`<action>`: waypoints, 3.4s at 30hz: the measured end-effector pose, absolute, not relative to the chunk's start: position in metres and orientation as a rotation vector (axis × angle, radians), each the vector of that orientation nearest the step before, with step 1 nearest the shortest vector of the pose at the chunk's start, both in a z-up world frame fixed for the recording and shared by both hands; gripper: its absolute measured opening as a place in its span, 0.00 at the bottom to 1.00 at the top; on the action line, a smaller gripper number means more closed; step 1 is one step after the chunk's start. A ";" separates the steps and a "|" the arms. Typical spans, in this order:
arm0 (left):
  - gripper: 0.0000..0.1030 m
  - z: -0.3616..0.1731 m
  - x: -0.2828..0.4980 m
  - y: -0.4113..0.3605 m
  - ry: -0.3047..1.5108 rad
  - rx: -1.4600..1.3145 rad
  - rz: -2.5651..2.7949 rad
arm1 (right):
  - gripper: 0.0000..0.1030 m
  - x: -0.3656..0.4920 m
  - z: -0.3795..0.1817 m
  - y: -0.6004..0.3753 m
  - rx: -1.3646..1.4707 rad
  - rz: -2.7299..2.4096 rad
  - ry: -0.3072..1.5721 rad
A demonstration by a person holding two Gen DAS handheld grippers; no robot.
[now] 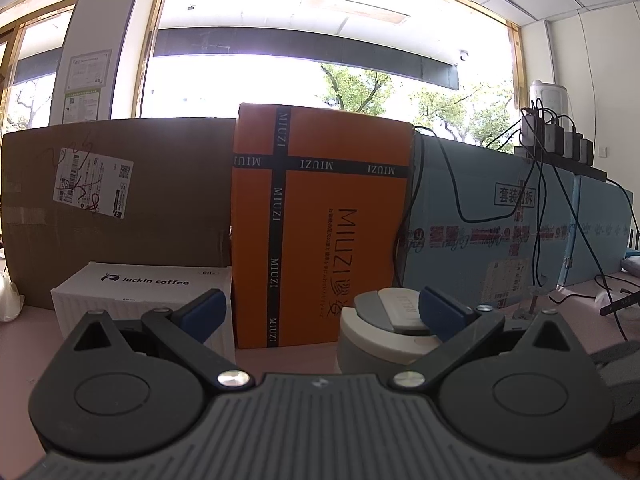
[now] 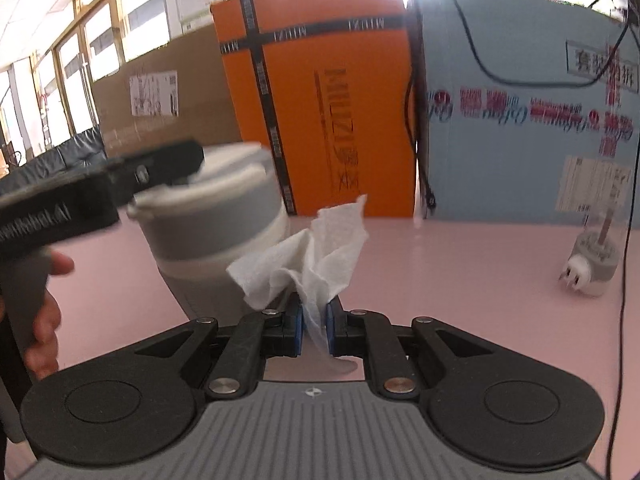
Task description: Clean container
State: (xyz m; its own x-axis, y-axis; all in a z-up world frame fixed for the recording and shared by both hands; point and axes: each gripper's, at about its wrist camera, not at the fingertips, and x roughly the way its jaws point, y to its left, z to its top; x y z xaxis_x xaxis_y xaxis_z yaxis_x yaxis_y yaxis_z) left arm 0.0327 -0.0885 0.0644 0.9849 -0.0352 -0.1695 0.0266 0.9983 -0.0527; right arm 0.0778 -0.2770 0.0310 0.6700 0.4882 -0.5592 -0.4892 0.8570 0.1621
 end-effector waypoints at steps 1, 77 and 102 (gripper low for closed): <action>1.00 0.065 0.033 -0.089 0.171 -0.051 -0.032 | 0.11 0.078 0.028 -0.277 -0.003 0.550 0.639; 1.00 0.059 0.027 -0.084 0.157 -0.107 -0.041 | 0.11 0.064 0.009 -0.302 0.258 0.659 0.641; 1.00 0.063 0.020 -0.090 0.105 -0.090 -0.020 | 0.11 0.079 0.028 -0.321 0.432 0.632 0.560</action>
State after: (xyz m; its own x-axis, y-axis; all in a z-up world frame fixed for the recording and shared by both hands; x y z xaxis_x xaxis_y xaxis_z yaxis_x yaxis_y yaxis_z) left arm 0.0196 -0.0904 0.0625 0.9943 -0.0252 -0.1040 0.0157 0.9957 -0.0908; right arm 0.0793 -0.3211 0.0278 0.6695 0.6534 -0.3534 -0.4292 0.7285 0.5339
